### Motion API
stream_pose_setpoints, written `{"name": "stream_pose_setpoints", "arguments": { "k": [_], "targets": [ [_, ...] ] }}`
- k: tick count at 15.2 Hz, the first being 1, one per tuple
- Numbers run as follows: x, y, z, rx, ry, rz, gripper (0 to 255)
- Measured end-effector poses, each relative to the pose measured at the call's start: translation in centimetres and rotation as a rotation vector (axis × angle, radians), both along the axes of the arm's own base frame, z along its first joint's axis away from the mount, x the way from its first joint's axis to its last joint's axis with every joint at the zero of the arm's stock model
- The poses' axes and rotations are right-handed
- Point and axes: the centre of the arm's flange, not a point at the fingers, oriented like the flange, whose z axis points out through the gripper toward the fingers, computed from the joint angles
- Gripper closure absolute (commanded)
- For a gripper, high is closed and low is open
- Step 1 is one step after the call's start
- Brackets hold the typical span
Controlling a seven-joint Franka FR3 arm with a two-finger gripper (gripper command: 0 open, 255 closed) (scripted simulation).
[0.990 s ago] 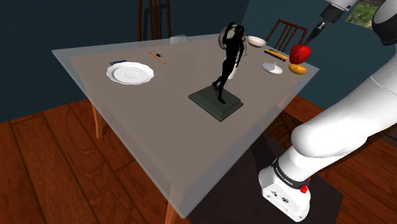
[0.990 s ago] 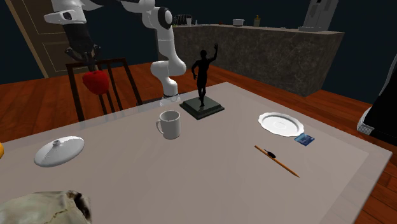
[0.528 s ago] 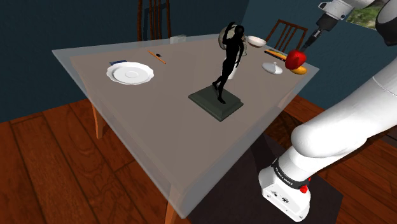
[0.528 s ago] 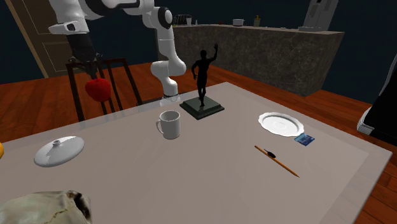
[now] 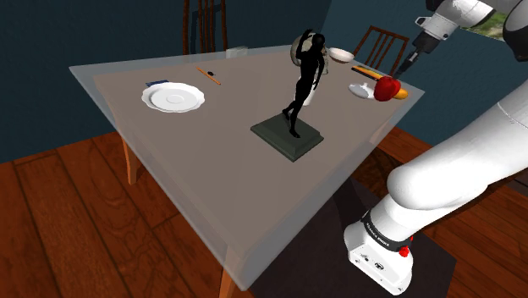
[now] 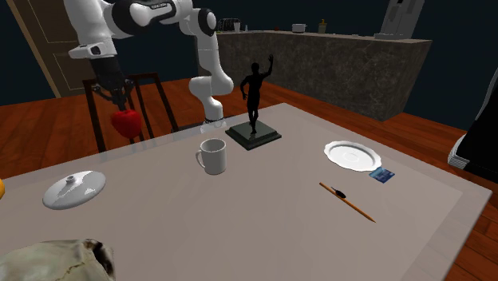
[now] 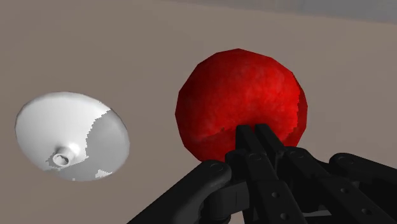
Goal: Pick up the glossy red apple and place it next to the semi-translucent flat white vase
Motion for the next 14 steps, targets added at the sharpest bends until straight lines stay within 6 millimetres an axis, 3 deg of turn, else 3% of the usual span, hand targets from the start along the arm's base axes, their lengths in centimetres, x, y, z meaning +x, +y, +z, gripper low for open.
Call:
{"name": "stream_pose_setpoints", "arguments": {
  "k": [14],
  "targets": [
    [-0.2, -0.2, -7.4, 0.0, 0.0, 0.0, 255]
  ]
}}
